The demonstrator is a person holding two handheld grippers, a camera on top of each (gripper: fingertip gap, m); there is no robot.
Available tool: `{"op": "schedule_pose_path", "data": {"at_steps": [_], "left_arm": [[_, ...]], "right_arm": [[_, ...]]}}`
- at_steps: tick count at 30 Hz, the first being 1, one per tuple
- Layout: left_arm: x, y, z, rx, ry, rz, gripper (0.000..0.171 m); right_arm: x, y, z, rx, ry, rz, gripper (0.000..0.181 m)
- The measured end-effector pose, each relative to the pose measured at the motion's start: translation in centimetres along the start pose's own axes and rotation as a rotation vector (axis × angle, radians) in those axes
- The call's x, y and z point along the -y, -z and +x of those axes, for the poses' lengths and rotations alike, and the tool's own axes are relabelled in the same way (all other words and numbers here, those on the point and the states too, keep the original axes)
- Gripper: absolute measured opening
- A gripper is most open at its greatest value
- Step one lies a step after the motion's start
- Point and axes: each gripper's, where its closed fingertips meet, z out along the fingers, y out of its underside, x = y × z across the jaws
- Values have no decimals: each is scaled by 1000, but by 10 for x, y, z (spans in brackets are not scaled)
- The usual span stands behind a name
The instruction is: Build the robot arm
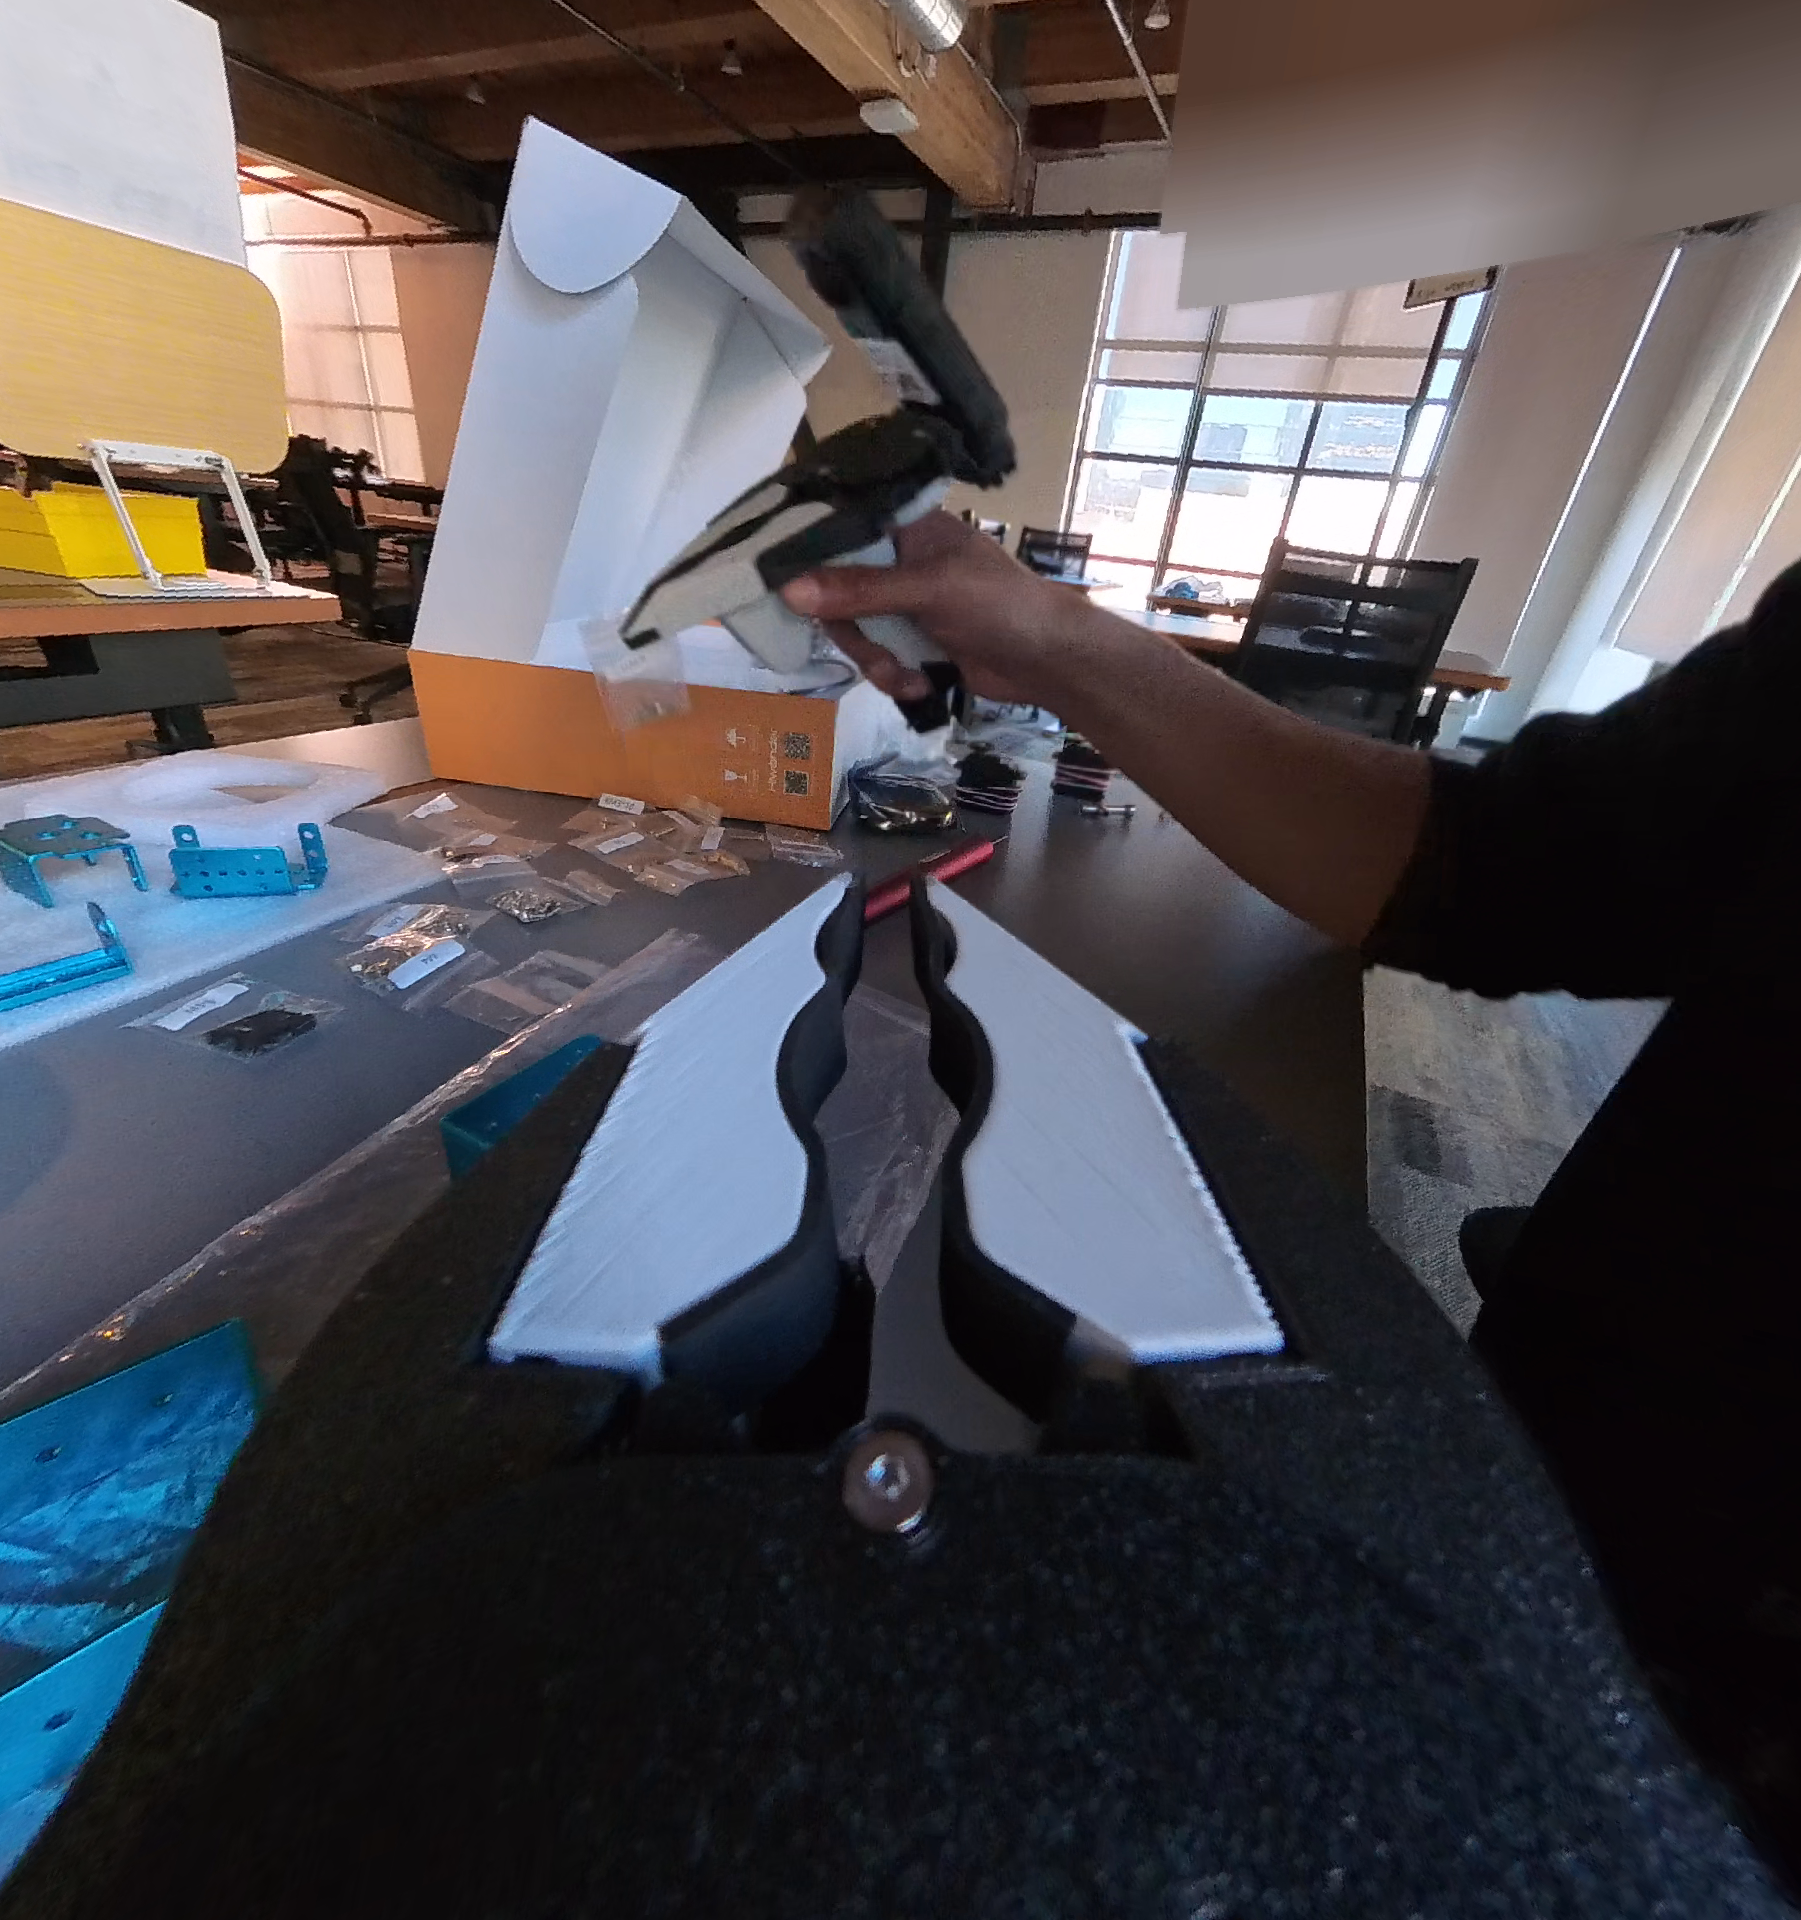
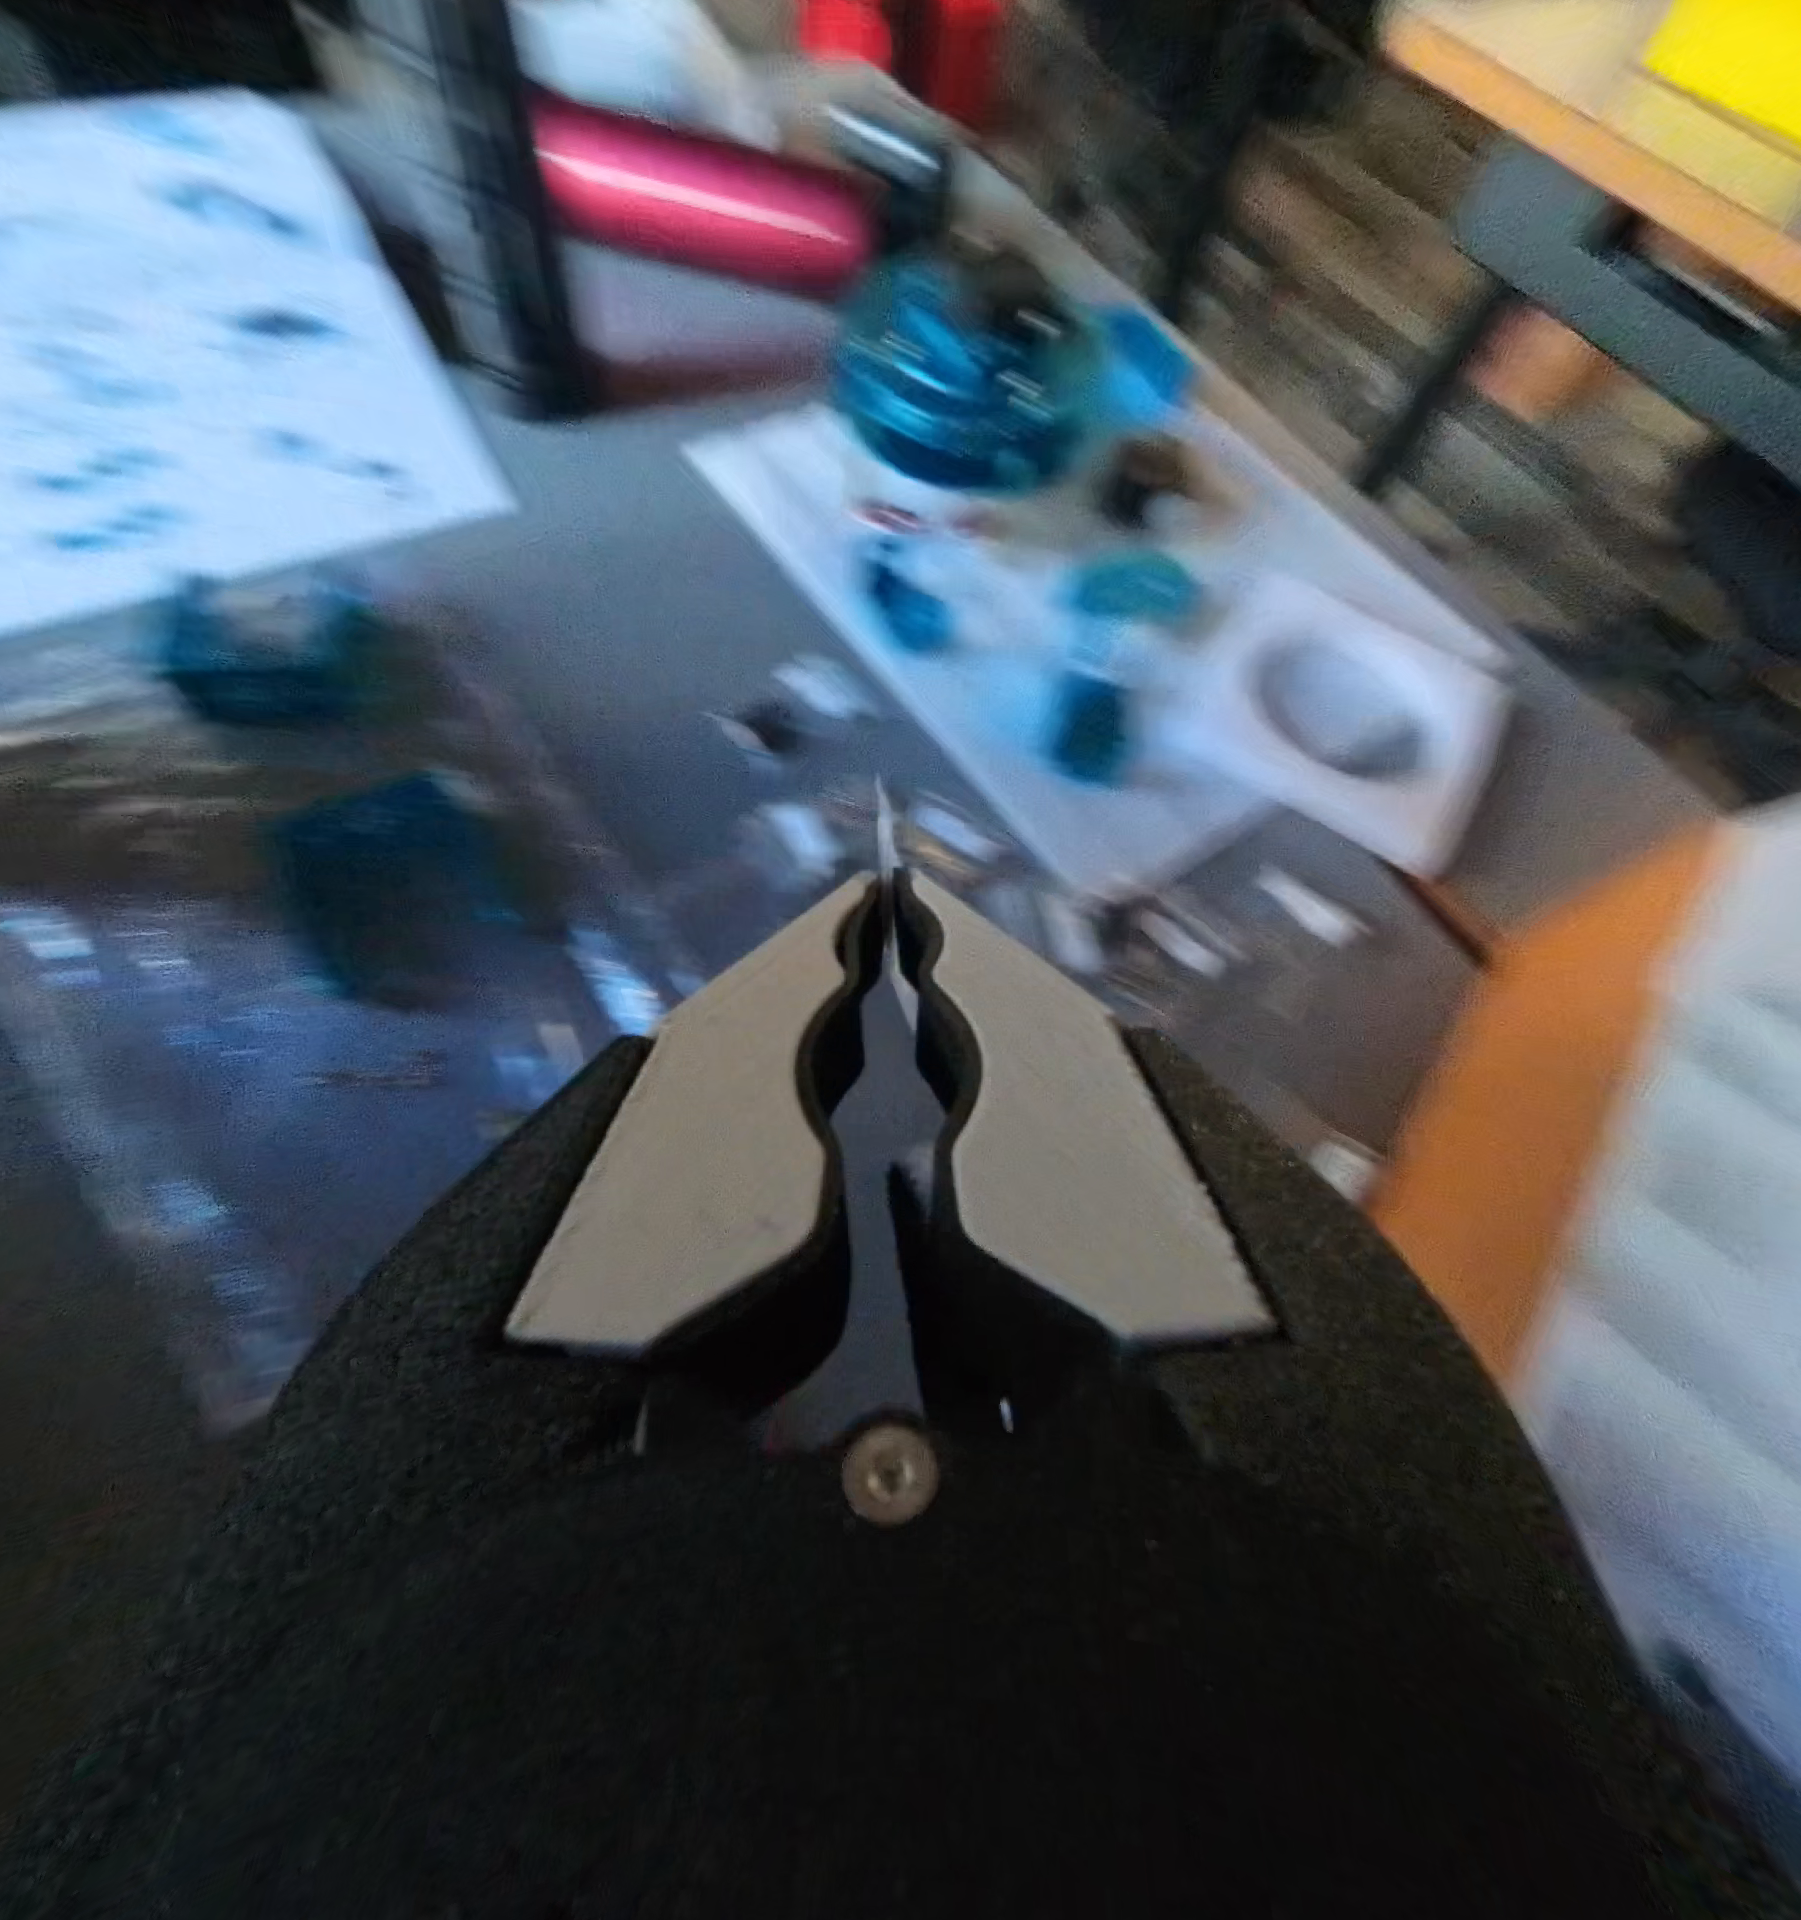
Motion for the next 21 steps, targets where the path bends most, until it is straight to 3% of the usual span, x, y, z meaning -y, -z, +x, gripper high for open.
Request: {"op": "schedule_pose_path", "data": {"at_steps": [2,5,9,12,18,21], "left_arm": [[-1,-1,1,1,-11,-5,8],[2,0,4,-18,-1,11,8],[2,2,3,-17,11,14,8],[1,2,3,-18,21,13,8],[-1,-1,4,-37,31,-3,8],[-1,-1,5,-37,20,-5,8]], "right_arm": [[-17,-7,42,-88,-44,-131,0],[-49,-38,62,-35,-167,-336,1],[-73,-77,56,103,-329,-413,1],[-71,-84,55,151,-434,-356,1],[-96,-83,76,-107,-206,-476,2],[-95,-81,79,-180,-179,-515,19]]}}
